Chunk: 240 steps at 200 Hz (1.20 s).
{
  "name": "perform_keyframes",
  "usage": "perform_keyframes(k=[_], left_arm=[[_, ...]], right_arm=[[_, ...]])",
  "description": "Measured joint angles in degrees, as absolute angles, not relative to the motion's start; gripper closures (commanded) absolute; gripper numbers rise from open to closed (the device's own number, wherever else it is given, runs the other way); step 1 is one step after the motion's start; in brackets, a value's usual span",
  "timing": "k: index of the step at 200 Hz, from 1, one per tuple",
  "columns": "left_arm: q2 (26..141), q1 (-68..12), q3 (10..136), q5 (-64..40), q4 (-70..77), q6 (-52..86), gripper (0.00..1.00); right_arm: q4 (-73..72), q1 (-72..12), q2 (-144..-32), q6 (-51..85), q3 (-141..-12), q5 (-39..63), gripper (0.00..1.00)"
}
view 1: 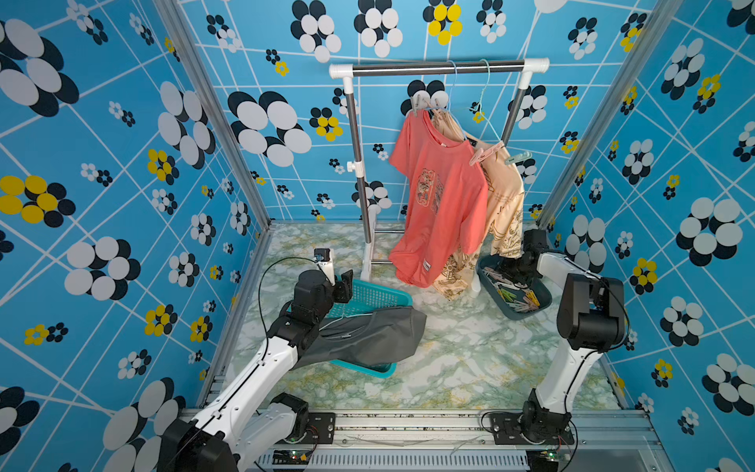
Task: Use clothespins to secure the t-shirt on both sides of the hanger
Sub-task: Pick up the clothespin from the storage box.
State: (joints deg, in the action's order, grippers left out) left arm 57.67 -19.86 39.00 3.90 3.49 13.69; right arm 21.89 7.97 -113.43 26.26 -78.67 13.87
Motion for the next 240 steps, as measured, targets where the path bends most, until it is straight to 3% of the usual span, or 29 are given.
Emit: perform_keyframes(k=[158,189,240], left_arm=[[59.4,-19.8,39.0,3.9,3.5,13.7,0.37],[59.4,-19.7,39.0,3.9,3.5,13.7,0.37],[59.4,-19.5,39.0,3.9,3.5,13.7,0.37]], right_arm=[[20.3,8.0,-116.1,29.4,-80.7,13.8,0.61],[19.9,7.9,-116.2,29.9,-80.9,13.6,0.68],[18.7,8.0,-117.4,31.9,-80.9,13.6,0.87]])
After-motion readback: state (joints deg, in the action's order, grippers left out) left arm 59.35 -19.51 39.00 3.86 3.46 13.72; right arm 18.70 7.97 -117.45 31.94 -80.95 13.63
